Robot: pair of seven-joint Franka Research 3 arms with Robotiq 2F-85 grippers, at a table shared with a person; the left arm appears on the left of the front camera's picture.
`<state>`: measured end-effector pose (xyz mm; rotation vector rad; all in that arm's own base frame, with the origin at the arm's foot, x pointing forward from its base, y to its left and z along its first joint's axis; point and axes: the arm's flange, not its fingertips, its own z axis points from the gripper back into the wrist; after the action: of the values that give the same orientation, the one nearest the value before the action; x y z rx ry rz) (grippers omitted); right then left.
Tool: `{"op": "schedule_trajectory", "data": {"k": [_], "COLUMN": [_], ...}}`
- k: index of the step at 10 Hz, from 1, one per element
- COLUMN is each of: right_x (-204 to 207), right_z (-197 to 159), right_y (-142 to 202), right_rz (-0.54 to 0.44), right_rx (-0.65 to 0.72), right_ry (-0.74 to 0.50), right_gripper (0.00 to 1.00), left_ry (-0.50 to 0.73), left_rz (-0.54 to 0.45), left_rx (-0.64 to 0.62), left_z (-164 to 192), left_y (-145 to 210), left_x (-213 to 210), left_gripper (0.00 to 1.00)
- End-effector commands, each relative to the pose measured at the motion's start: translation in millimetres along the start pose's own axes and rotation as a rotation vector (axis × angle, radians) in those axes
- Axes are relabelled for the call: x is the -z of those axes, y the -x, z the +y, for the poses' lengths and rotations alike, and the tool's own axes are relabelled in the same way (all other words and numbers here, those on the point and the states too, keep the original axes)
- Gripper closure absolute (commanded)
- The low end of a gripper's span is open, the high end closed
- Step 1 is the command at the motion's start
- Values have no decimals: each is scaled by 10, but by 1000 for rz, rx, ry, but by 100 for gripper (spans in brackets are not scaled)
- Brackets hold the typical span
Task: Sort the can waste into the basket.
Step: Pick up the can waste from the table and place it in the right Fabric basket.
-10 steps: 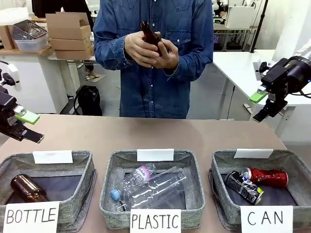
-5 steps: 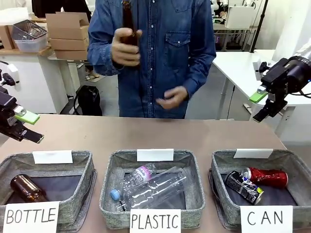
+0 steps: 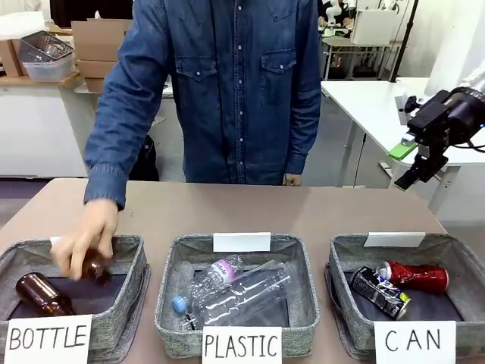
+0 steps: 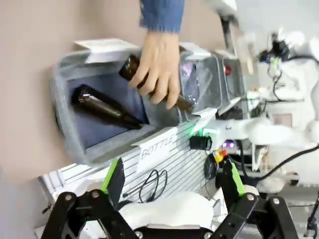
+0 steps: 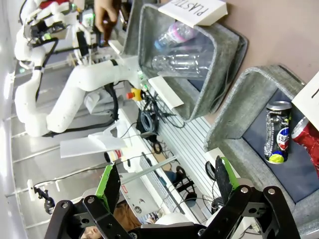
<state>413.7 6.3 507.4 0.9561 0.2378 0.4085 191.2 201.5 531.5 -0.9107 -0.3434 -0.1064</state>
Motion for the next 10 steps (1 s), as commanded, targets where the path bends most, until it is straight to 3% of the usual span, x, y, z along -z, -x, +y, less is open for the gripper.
{"op": "schedule_trajectory", "data": {"k": [1, 4, 7, 8, 9, 10], "right_x": [-33, -33, -33, -33, -33, -33], "right_z": [11, 11, 11, 11, 11, 11], "right_y": [15, 15, 15, 15, 15, 15], "right_rz": [12, 12, 12, 12, 12, 12], "right_rx": [-14, -14, -14, -14, -14, -14], "right_ry": [7, 7, 7, 7, 7, 7], "right_gripper": [0, 0, 0, 0, 0, 0], "left_ry": [25, 37, 24, 50, 58, 143], "left_rz": [-97, -156, -147, -134, -66, 20], "left_rx": [-46, -52, -86, -88, -59, 6], "left_z": [6, -81, -196, -302, -463, -596], "left_y": [10, -68, -202, -309, -457, -592], "left_x": [-133, -92, 54, 250, 619, 988], "left_gripper": [0, 0, 0, 0, 0, 0]}}
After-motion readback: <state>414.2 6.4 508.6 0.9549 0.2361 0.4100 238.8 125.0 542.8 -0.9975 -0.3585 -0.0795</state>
